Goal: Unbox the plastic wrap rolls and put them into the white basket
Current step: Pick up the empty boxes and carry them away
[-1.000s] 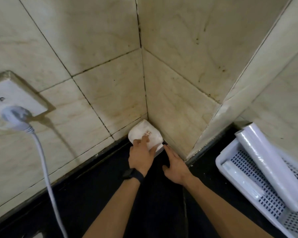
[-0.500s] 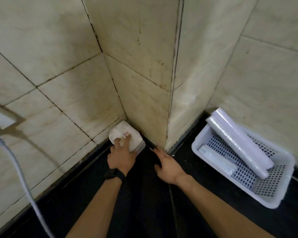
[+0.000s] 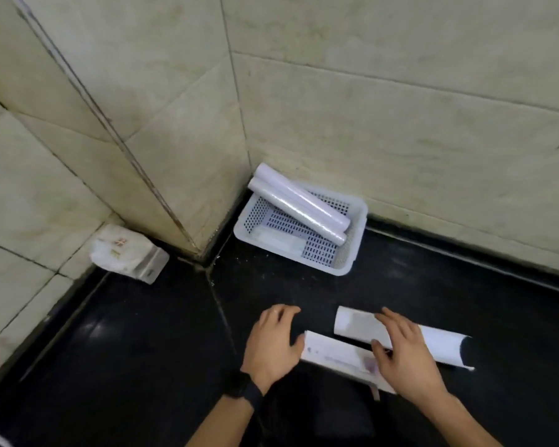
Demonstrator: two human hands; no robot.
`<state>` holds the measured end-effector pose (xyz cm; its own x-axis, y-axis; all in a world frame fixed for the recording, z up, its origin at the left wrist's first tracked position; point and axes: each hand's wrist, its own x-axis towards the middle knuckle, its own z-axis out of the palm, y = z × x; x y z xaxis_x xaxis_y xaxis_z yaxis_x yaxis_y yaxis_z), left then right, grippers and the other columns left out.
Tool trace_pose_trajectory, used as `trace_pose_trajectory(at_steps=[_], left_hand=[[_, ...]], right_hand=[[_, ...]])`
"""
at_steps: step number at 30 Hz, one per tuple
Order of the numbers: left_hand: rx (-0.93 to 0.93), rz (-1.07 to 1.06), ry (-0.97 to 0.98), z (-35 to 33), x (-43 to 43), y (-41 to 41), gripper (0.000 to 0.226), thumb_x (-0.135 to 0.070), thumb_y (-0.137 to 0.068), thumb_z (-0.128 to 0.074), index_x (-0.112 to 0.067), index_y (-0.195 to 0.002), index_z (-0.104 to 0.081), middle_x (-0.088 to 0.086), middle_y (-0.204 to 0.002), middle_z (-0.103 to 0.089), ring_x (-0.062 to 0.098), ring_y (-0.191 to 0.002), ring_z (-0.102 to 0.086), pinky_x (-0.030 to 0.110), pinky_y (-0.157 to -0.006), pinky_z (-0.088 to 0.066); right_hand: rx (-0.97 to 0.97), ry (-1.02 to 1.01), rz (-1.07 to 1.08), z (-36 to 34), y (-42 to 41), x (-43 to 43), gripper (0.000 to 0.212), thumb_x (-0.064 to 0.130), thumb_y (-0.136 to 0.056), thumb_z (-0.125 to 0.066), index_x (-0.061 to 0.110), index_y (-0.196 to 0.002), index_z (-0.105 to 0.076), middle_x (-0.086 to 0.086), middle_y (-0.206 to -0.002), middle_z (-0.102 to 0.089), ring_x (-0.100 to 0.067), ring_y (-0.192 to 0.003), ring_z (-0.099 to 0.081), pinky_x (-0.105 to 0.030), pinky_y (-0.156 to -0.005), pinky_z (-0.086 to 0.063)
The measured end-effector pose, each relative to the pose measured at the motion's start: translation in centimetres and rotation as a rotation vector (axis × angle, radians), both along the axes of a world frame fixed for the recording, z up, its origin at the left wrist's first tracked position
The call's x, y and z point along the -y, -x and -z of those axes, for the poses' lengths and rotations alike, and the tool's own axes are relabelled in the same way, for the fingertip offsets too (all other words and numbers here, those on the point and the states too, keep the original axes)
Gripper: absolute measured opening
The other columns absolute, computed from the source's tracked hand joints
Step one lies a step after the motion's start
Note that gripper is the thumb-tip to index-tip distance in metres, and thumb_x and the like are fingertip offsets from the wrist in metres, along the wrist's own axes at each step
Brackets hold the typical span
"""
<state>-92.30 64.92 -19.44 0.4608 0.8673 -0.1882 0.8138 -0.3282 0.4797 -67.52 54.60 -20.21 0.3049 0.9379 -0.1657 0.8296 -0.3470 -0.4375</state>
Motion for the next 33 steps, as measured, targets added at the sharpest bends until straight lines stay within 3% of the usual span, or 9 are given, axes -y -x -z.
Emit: trace_pose_trajectory(at_steps=[3, 8, 11, 15, 19, 23, 26, 30, 33], left_hand=[[-0.113, 0.208, 0.059, 1.1, 3.3, -4.8, 0.062, -0.043, -0.086, -0.056, -0.031, -0.144, -0.039, -0.005, -0.145, -0.039, 0.018, -0.137, -0.034, 0.033, -0.116, -0.027], [-0.42, 0.406, 0.047, 3.1, 5.8, -9.3, 0.09, -0.028, -0.08, -0.069, -0.025, -0.154, -0.018, 0.003, -0.16, -0.021, 0.027, -0.151, -0.012, 0.049, -0.122, -0.009], [-0.54, 0.406, 0.012, 3.6, 6.5, -9.8, 0.079, -0.012, -0.085, -0.06, -0.02, -0.153, -0.021, 0.005, -0.156, -0.031, 0.027, -0.147, -0.023, 0.05, -0.121, -0.013], [-0.598, 0.354, 0.025, 3.7, 8.2, -9.0, 0.058, -0.03, -0.089, -0.055, -0.018, -0.142, -0.035, 0.006, -0.137, -0.047, 0.028, -0.123, -0.048, 0.044, -0.108, -0.032], [-0.559, 0.309, 0.089, 3.5, 8.6, -8.3, 0.05, -0.043, -0.089, -0.054, -0.02, -0.131, -0.04, 0.003, -0.13, -0.048, 0.026, -0.115, -0.053, 0.039, -0.09, -0.044], [-0.473, 0.315, 0.164, 2.0, 7.1, -9.4, 0.051, -0.053, -0.091, -0.054, -0.017, -0.125, -0.042, 0.005, -0.127, -0.052, 0.026, -0.111, -0.056, 0.039, -0.088, -0.049], [-0.334, 0.329, 0.173, 0.2, 6.4, -11.9, 0.051, -0.061, -0.088, -0.053, -0.017, -0.114, -0.044, 0.004, -0.12, -0.056, 0.028, -0.106, -0.059, 0.039, -0.083, -0.049], [-0.197, 0.453, 0.194, -2.0, 6.7, -16.5, 0.052, -0.053, -0.086, -0.057, -0.021, -0.125, -0.041, 0.004, -0.124, -0.054, 0.028, -0.106, -0.059, 0.039, -0.082, -0.048], [-0.144, 0.587, 0.162, -3.6, 8.6, -20.9, 0.052, -0.049, -0.085, -0.058, -0.023, -0.126, -0.041, 0.003, -0.125, -0.054, 0.028, -0.105, -0.06, 0.042, -0.084, -0.051]], right_hand=[[0.058, 0.105, 0.018, 0.8, -4.5, 2.2, 0.07, 0.022, -0.083, -0.071, 0.01, -0.147, -0.045, -0.012, -0.158, -0.038, -0.034, -0.144, -0.031, -0.042, -0.119, -0.029], [0.171, 0.376, -0.052, 2.6, -9.0, 3.5, 0.115, 0.032, -0.074, -0.067, 0.031, -0.158, 0.011, -0.005, -0.167, 0.016, -0.027, -0.153, 0.014, -0.051, -0.122, -0.006], [0.222, 0.453, -0.075, 3.3, -10.4, 3.9, 0.121, 0.033, -0.077, -0.07, 0.032, -0.155, 0.023, -0.006, -0.168, 0.01, -0.03, -0.153, 0.014, -0.057, -0.121, 0.001], [0.324, 0.455, -0.031, 3.6, -11.0, 6.1, 0.103, 0.045, -0.081, -0.067, 0.021, -0.16, -0.005, -0.008, -0.148, -0.036, -0.03, -0.142, -0.027, -0.051, -0.121, -0.016], [0.269, 0.42, 0.034, 3.9, -10.8, 9.9, 0.057, 0.044, -0.085, -0.056, 0.029, -0.139, -0.045, -0.002, -0.138, -0.04, -0.025, -0.127, -0.04, -0.041, -0.111, -0.032], [-0.034, 0.455, 0.297, 2.7, -10.1, 14.2, 0.046, 0.037, -0.087, -0.055, 0.02, -0.129, -0.047, -0.007, -0.136, -0.048, -0.033, -0.116, -0.058, -0.04, -0.092, -0.048], [-0.25, 0.4, 0.525, 2.1, -9.4, 19.3, 0.029, 0.038, -0.084, -0.06, 0.02, -0.102, -0.045, -0.012, -0.114, -0.067, -0.036, -0.1, -0.066, -0.039, -0.08, -0.052], [-0.505, 0.243, 0.866, 1.2, -7.8, 26.3, 0.023, 0.032, -0.08, -0.066, 0.022, -0.09, -0.048, 0.003, -0.065, -0.075, -0.01, -0.06, -0.07, -0.03, -0.061, -0.056], [-0.587, 0.051, 1.139, 0.3, -6.6, 31.0, 0.02, 0.022, -0.08, -0.069, 0.02, -0.093, -0.053, 0.003, -0.064, -0.074, -0.008, -0.054, -0.067, -0.028, -0.054, -0.054]])
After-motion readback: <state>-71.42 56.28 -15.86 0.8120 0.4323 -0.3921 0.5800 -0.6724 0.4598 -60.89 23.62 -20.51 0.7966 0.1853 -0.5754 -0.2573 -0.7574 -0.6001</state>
